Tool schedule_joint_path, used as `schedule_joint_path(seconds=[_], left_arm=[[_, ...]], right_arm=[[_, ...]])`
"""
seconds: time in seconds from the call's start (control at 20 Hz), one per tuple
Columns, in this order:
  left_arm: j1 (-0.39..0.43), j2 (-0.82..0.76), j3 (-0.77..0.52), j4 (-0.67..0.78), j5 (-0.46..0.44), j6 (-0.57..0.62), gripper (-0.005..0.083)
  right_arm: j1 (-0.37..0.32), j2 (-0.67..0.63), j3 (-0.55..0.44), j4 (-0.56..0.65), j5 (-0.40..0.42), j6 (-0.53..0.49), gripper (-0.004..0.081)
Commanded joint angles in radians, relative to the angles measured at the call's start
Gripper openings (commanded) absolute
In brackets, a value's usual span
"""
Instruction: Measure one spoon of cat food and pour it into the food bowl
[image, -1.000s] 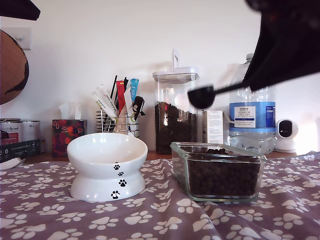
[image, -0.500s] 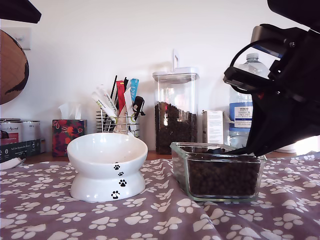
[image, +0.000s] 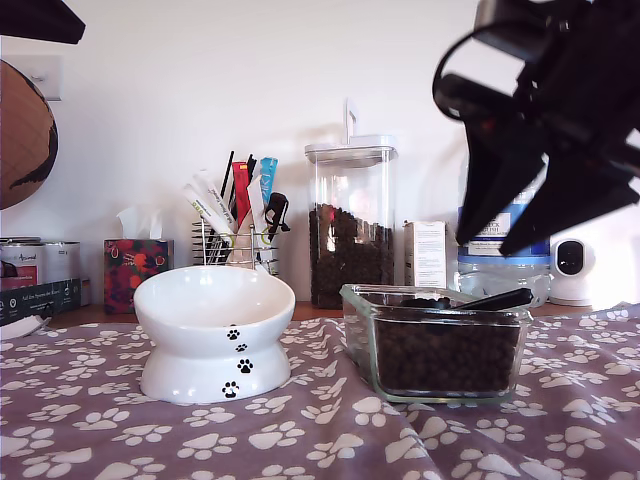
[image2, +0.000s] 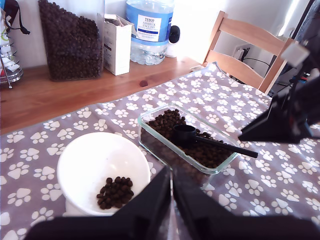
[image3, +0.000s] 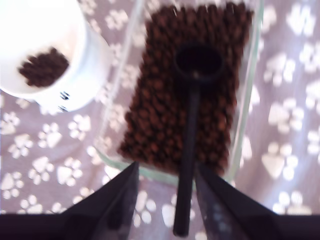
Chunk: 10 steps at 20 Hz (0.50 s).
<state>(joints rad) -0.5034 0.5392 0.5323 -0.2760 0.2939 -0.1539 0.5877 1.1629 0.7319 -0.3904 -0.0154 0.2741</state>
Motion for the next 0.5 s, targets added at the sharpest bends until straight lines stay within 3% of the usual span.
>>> schedule_joint_path(seconds=[0.0,0.1,0.25,0.45], left_arm=[[-0.003,0.004,-0.022,0.01,0.005,0.008,-0.0019],[-0.003,0.004,-0.022,0.023,0.003,0.033,-0.0019],[-0.002,0.004,-0.026,0.072,-0.039,0.08,-0.0019],[0.021,0.003,-0.063,0.154,-0.104,0.084,-0.0019]], right_arm=[[-0.001,-0.066,0.003,-0.009,0.023,-0.045,0.0207],[-0.001,-0.133,0.003,-0.016,0.106,-0.102,-0.002],[-0.002,-0.229,-0.005,0.024,0.259,-0.195,-0.0013],[-0.048,-0.407,-0.111,0.2,0.293,-0.255,-0.0013]])
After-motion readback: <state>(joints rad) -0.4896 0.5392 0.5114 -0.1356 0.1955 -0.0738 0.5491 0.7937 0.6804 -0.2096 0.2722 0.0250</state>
